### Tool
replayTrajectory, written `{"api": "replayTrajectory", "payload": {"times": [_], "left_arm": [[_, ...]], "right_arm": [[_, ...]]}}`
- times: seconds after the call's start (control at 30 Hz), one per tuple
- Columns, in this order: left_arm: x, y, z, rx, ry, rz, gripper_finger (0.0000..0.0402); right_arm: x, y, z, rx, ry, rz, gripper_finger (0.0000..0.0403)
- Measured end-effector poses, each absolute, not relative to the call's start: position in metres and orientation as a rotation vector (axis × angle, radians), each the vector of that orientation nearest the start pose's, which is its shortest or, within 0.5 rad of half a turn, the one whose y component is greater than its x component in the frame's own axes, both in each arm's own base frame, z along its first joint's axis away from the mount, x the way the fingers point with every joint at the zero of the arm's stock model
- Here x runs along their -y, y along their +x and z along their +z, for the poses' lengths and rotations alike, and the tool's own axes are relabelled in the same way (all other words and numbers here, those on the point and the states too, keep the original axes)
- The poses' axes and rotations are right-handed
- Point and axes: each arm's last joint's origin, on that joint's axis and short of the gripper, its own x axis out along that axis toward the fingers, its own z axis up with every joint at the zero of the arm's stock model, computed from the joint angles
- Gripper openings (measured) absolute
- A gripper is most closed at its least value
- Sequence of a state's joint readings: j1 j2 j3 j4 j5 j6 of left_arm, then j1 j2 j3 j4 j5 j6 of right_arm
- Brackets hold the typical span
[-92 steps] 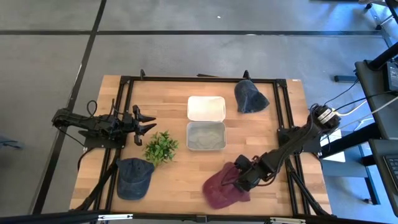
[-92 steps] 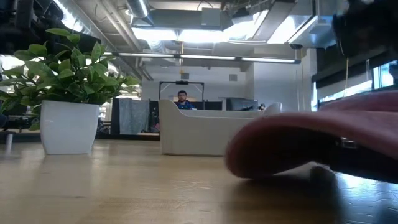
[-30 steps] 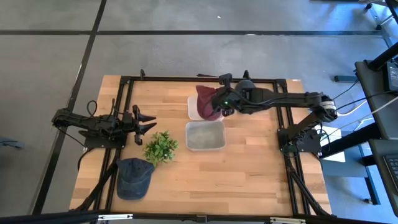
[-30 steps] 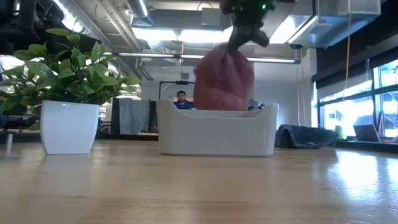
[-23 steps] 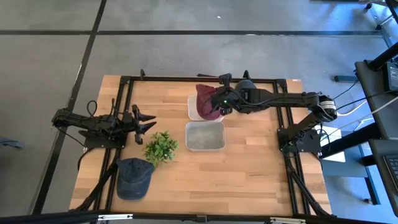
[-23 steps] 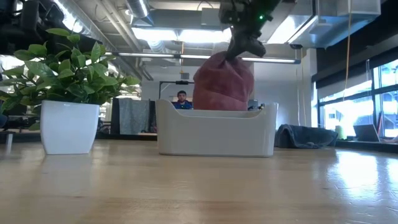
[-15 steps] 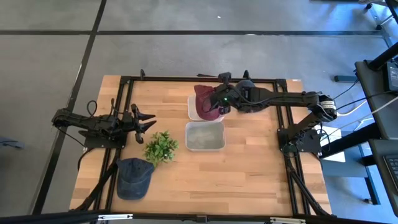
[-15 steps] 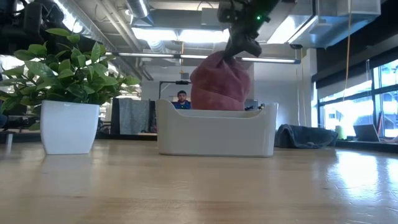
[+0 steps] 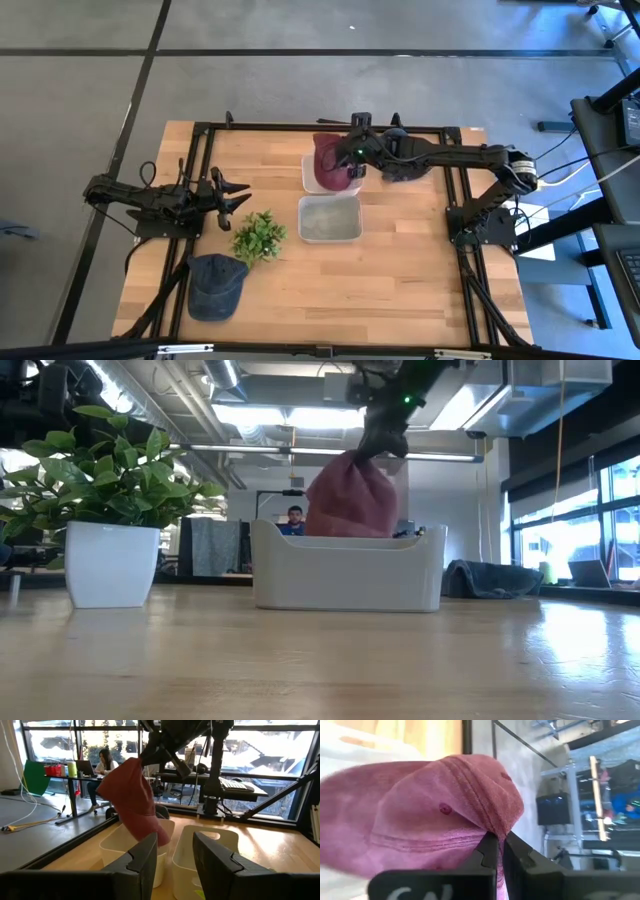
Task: Pick & Place hat
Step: Put the red cap into the white bin
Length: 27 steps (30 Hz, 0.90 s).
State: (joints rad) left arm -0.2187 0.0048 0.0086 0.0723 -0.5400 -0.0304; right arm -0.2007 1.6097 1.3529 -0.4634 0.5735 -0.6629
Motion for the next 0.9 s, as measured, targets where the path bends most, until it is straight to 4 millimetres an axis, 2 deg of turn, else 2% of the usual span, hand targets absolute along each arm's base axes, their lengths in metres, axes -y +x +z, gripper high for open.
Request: {"api": "replayTrajectory", "payload": {"times": [0.3,0.5,0.9], "left_arm": [[0.006,0.095,0.172,0.065,-0.061,0.32,0.0121],[0.006,0.096,0.171,0.055,-0.058,0.321,0.0121],[0.006,0.096,0.171,0.051,-0.056,0.322,0.0121]], "right_arm": [[0.092,0.359,0.266,-1.039,-0.721,-0.362,0.0011],[0.094,0.366,0.249,-1.09,-0.742,-0.328,0.0011],[0.091,0.372,0.251,-1.002,-0.704,-0.256,0.0012]]}}
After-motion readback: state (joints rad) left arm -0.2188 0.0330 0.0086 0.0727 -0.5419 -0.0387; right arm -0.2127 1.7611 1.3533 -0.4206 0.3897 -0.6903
